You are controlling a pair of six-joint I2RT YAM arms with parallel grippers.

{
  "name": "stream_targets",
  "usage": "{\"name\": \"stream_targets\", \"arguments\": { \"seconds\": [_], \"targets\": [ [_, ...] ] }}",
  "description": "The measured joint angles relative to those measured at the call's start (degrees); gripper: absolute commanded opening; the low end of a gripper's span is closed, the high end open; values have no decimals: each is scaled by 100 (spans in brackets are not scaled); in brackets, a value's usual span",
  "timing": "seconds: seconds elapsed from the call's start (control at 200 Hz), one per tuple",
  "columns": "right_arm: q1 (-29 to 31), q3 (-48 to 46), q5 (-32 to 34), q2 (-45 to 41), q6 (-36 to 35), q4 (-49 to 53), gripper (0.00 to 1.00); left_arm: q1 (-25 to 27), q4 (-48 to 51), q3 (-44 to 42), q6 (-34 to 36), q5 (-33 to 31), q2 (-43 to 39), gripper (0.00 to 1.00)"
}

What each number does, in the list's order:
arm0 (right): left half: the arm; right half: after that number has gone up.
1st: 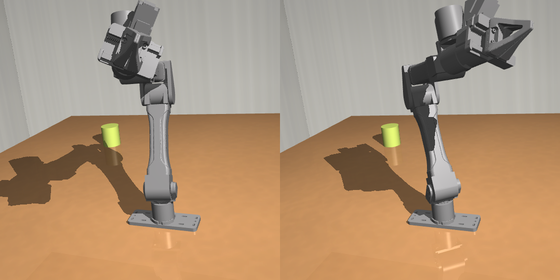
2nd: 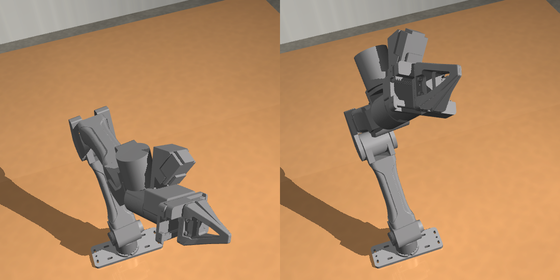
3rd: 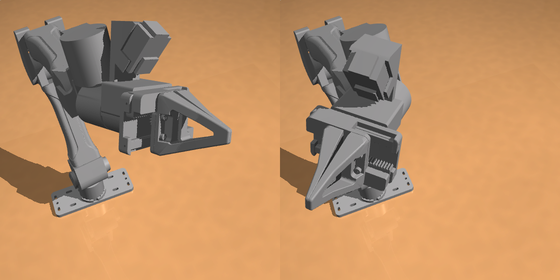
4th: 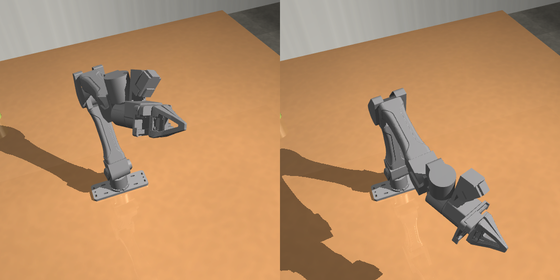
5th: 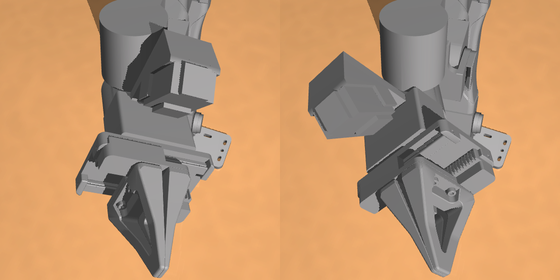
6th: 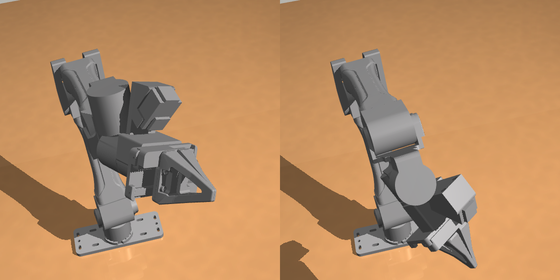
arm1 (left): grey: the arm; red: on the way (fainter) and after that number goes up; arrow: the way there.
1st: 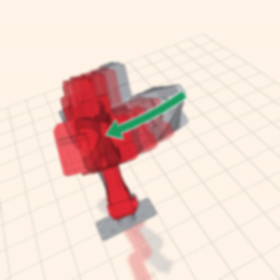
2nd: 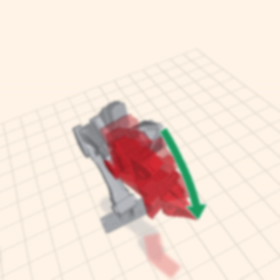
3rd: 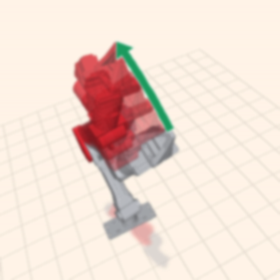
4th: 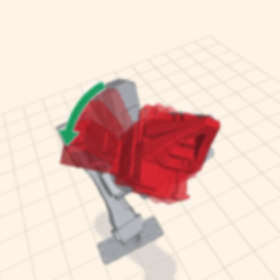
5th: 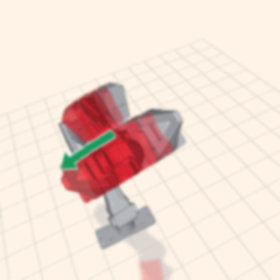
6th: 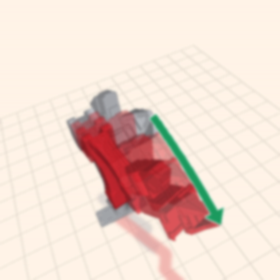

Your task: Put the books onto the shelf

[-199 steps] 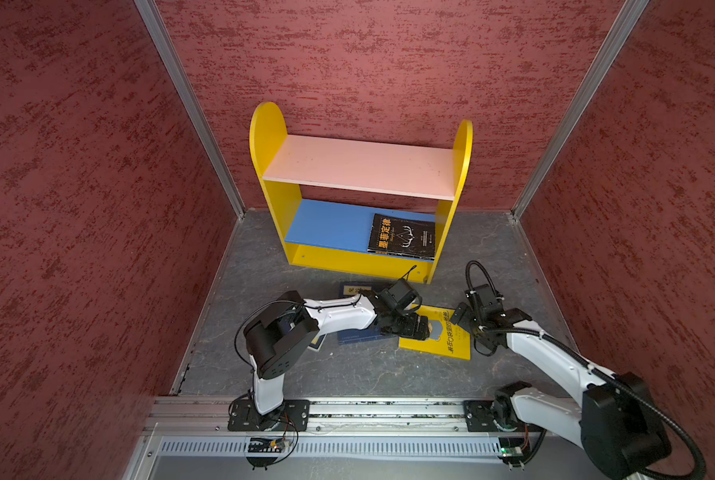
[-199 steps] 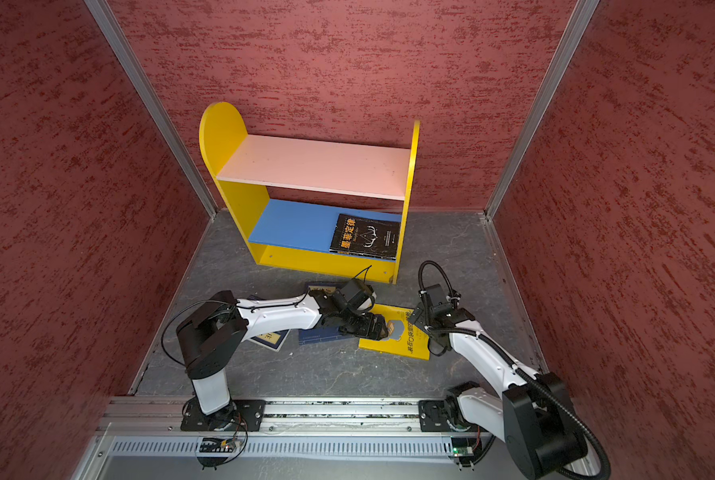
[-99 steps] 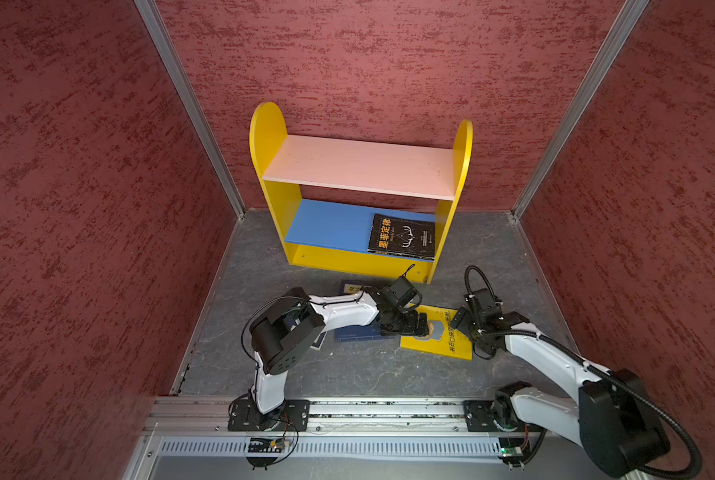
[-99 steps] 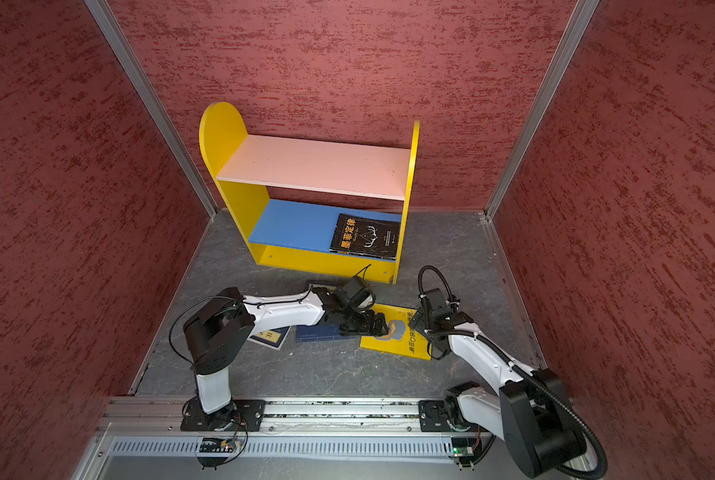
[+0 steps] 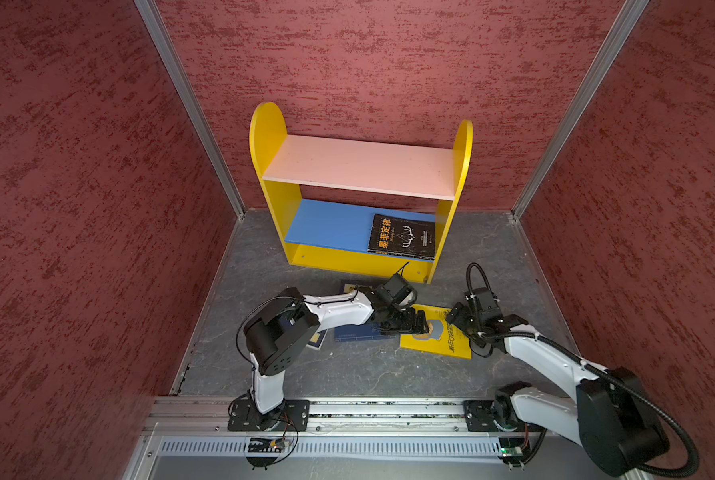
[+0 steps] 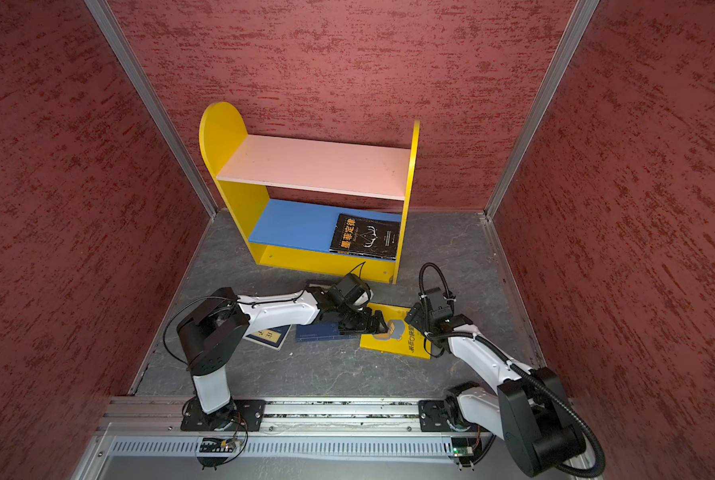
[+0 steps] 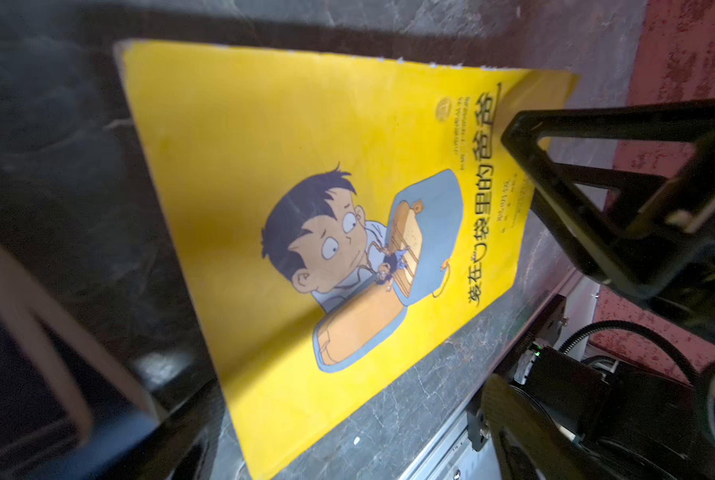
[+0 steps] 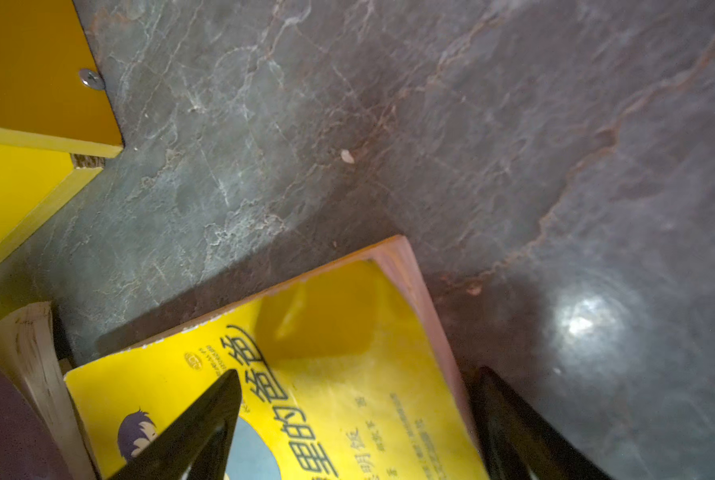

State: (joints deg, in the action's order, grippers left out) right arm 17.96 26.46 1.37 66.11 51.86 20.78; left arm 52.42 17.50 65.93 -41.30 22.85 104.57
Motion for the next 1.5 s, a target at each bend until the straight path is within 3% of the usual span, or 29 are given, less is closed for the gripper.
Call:
{"name": "stream_targets", "arguments": {
  "seconds": [0.461, 0.761, 1.257, 1.503],
  "targets": [
    [33, -345, -149, -22, 254, -1119, 86, -52, 332, 485, 516, -138, -625, 96],
    [828, -236, -168, 446, 612, -1766, 86, -216, 603, 376, 649, -514, -1250, 97],
    [1453, 568, -619, 1725, 839, -2481, 86, -1121, 1169, -1488, 26, -1631, -2297, 99],
    [1462, 619, -621, 1766, 835, -2450, 86, -1504, 498, -2417, -321, -1156, -2756, 96]
  ]
}}
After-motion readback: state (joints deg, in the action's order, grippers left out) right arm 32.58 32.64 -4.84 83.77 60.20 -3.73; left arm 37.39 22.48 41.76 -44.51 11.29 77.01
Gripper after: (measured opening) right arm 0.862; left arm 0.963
